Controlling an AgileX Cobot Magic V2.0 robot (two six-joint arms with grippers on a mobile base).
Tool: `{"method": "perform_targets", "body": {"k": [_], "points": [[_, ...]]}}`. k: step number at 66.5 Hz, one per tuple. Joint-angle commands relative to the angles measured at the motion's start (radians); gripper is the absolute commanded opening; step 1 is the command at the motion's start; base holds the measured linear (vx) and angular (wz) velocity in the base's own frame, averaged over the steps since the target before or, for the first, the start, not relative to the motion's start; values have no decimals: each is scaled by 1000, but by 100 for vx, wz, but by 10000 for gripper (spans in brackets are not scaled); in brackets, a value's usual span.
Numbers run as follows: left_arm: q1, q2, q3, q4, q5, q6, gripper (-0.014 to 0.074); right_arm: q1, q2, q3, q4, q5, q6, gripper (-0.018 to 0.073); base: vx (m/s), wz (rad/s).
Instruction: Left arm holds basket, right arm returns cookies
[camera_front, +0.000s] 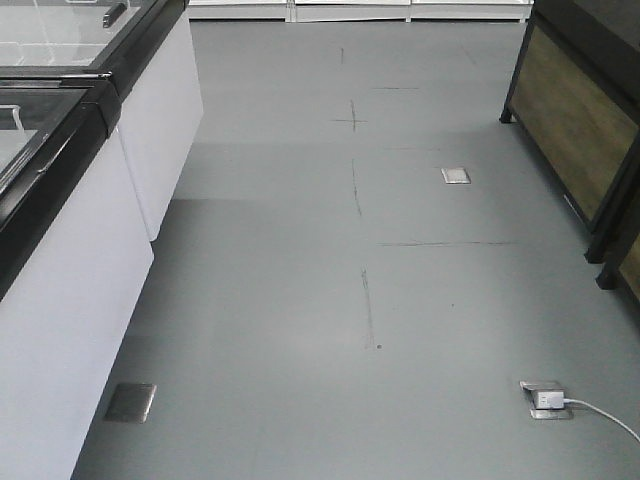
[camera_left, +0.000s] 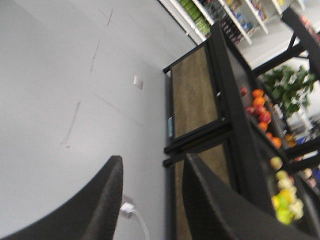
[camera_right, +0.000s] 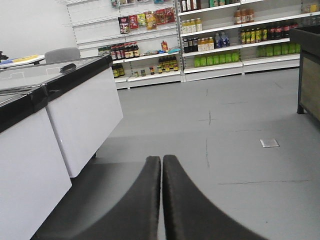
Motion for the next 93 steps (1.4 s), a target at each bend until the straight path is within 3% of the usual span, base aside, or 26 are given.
{"method": "perform_targets", "body": {"k": [1,18,38,52,69,84,93], "points": [[-8,69,-88,-27,-113,-70,271,-4,-6,-2,-2,-77,-5,-8,0,0],[13,177,-199,-29,-263,-186,283,-4,-6,-2,-2,-77,-5,-8,0,0],[182,211,-266,-29,-224,-218,433,-4,-6,-2,-2,-77,-5,-8,0,0],[332,322,-335,-30,-48,-213,472,-4,-6,-2,-2,-77,-5,-8,0,0],[567,508,-523,-23,233,-48,472,-4,-6,-2,-2,-77,-5,-8,0,0],[737,558,-660,-31,394,-24,472,-4,-6,-2,-2,-77,-5,-8,0,0],[818,585,-680,-127,492,21,472,-4,-6,-2,-2,-77,-5,-8,0,0]]}}
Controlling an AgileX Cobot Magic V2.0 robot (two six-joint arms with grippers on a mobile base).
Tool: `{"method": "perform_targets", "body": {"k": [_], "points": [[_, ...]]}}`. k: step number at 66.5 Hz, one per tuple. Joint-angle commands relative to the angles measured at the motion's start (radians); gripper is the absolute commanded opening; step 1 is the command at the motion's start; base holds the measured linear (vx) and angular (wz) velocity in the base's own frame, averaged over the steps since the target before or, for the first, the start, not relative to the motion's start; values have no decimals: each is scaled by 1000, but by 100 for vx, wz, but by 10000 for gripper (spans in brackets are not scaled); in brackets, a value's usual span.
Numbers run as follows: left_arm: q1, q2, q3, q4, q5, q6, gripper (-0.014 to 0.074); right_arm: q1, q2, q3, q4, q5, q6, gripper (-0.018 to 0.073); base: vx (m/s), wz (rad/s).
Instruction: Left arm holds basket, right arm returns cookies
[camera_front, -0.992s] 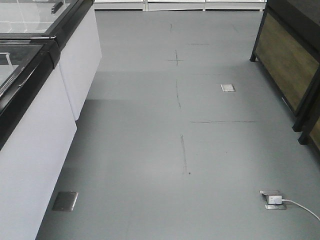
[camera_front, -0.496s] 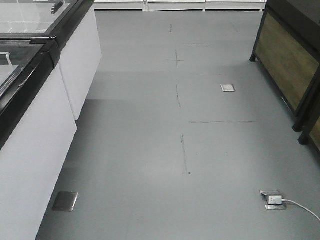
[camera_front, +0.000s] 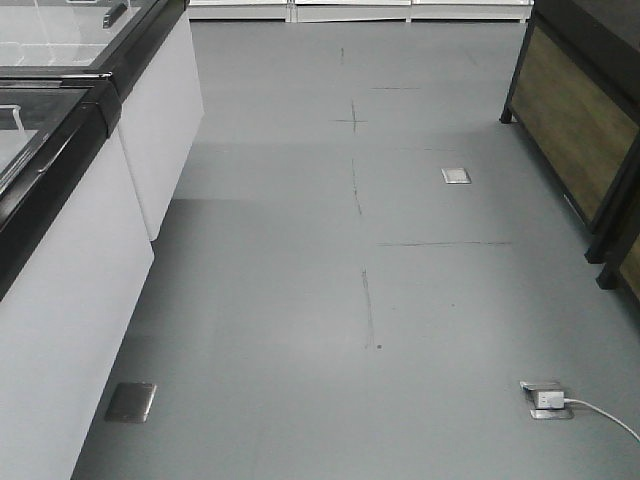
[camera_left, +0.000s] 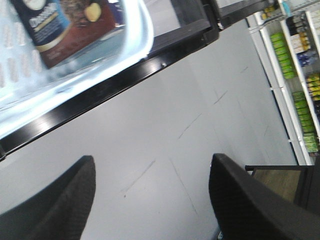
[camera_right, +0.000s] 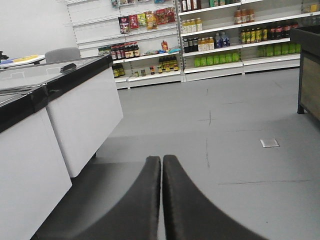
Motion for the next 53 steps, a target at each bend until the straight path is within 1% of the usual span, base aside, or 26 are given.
{"method": "perform_targets", "body": {"k": [1,3,5,6,9,11,22,28,34,45,49,53], "points": [[47,7,-42,-124,33,80,472,-4,-6,-2,-2,-77,-5,-8,0,0],[55,13,-44,-147,44,118,472,-4,-6,-2,-2,-77,-5,-8,0,0],[68,16,-45,-191,57,180,472,-4,-6,-2,-2,-77,-5,-8,0,0],[75,16,-45,-217,61,201,472,-4,-6,-2,-2,-77,-5,-8,0,0],[99,16,-45,-255,73,252,472,-4,-6,-2,-2,-77,-5,-8,0,0],[114,16,-45,-274,78,261,472,-4,-6,-2,-2,-77,-5,-8,0,0],[221,16,-45,-388,78,255,472,-4,-6,-2,-2,-77,-5,-8,0,0],[272,19,-44,-439,70,282,472,-4,-6,-2,-2,-77,-5,-8,0,0],[300,42,-44,-488,65,311,470,-4,-6,-2,-2,-77,-5,-8,0,0],[330,89,-44,-664,53,414,470,-4,-6,-2,-2,-77,-5,-8,0,0],[338,105,-44,-714,44,435,470,-4,-6,-2,-2,-77,-5,-8,0,0],[348,123,-44,-731,42,444,470,-4,-6,-2,-2,-77,-5,-8,0,0]]}}
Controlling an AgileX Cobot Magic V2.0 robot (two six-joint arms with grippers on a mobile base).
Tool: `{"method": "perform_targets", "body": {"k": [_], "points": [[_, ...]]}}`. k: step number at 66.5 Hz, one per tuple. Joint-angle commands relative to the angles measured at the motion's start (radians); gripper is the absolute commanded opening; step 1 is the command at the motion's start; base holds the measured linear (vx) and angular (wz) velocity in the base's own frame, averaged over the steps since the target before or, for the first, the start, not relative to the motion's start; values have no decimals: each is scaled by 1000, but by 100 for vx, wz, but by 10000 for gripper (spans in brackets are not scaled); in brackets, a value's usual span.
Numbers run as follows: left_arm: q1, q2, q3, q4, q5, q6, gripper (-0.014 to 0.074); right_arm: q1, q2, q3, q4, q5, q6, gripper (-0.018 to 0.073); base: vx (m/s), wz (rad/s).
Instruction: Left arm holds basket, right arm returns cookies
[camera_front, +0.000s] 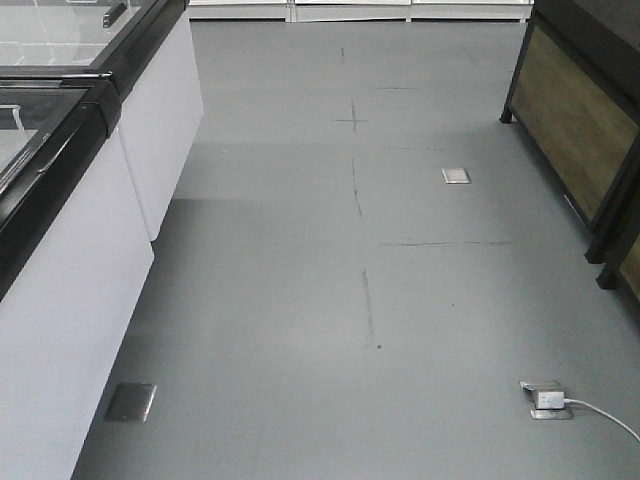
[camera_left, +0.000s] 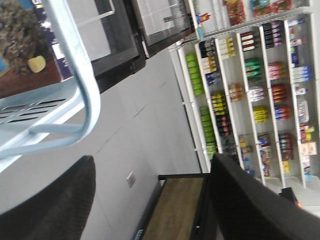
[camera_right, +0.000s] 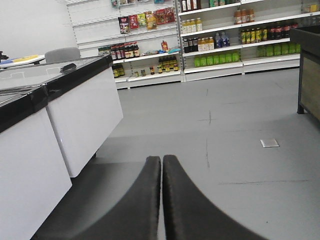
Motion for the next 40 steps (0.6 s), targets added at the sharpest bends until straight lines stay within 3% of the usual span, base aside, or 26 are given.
{"method": "perform_targets", "body": {"k": [1,10,40], "points": [[14,6,-28,-124,-34,32,470,-4,-6,-2,-2,-77,-5,-8,0,0],[28,47,-28,-126,-34,77,470,-4,-6,-2,-2,-77,-5,-8,0,0],[28,155,-28,-171,-39,86,470,-4,-6,-2,-2,-77,-5,-8,0,0]]}}
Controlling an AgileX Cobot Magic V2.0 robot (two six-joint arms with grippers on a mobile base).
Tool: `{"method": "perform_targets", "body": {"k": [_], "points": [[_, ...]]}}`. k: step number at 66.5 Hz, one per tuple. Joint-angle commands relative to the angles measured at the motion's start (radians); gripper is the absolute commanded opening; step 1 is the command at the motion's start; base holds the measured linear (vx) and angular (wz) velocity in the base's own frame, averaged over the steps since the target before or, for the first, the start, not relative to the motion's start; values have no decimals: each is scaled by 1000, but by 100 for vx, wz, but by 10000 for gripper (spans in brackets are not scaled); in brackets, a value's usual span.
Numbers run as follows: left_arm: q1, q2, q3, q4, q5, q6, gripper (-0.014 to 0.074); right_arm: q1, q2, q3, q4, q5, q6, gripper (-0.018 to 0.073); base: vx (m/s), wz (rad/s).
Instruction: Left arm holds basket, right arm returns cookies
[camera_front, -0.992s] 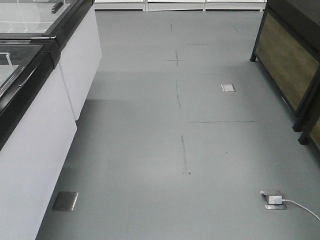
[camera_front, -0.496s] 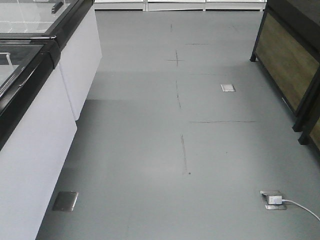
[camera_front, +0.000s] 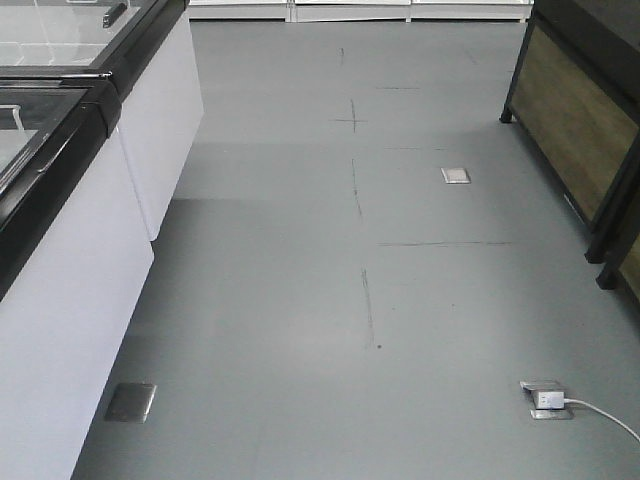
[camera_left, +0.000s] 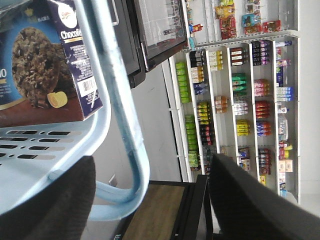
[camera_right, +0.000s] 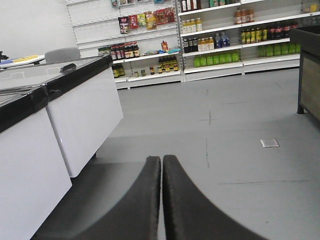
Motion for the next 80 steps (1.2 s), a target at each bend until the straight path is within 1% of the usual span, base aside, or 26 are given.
{"method": "perform_targets", "body": {"k": [1,8,20,25,36,46,62,70,80], "points": [[1,-10,-28,-77,-12,6,470,-4,-6,-2,-2,-77,-5,-8,0,0],[1,12,-28,-100,-12,35,470,-4,-6,-2,-2,-77,-5,-8,0,0],[1,52,-28,-192,-9,87,470,-4,-6,-2,-2,-77,-5,-8,0,0],[1,68,-28,-206,-9,108,470,-4,-6,-2,-2,-77,-5,-8,0,0],[0,96,-28,-232,-10,121,470,-4,-6,-2,-2,-77,-5,-8,0,0],[0,128,-28,-277,2,178,470,-4,-6,-2,-2,-77,-5,-8,0,0],[0,162,-28,-386,9,238,470,-4,-6,-2,-2,-77,-5,-8,0,0],[-1,174,-28,-407,15,258,470,-4,-6,-2,-2,-77,-5,-8,0,0],[-1,184,-28,-420,15,260,470,-4,-6,-2,-2,-77,-5,-8,0,0]]}}
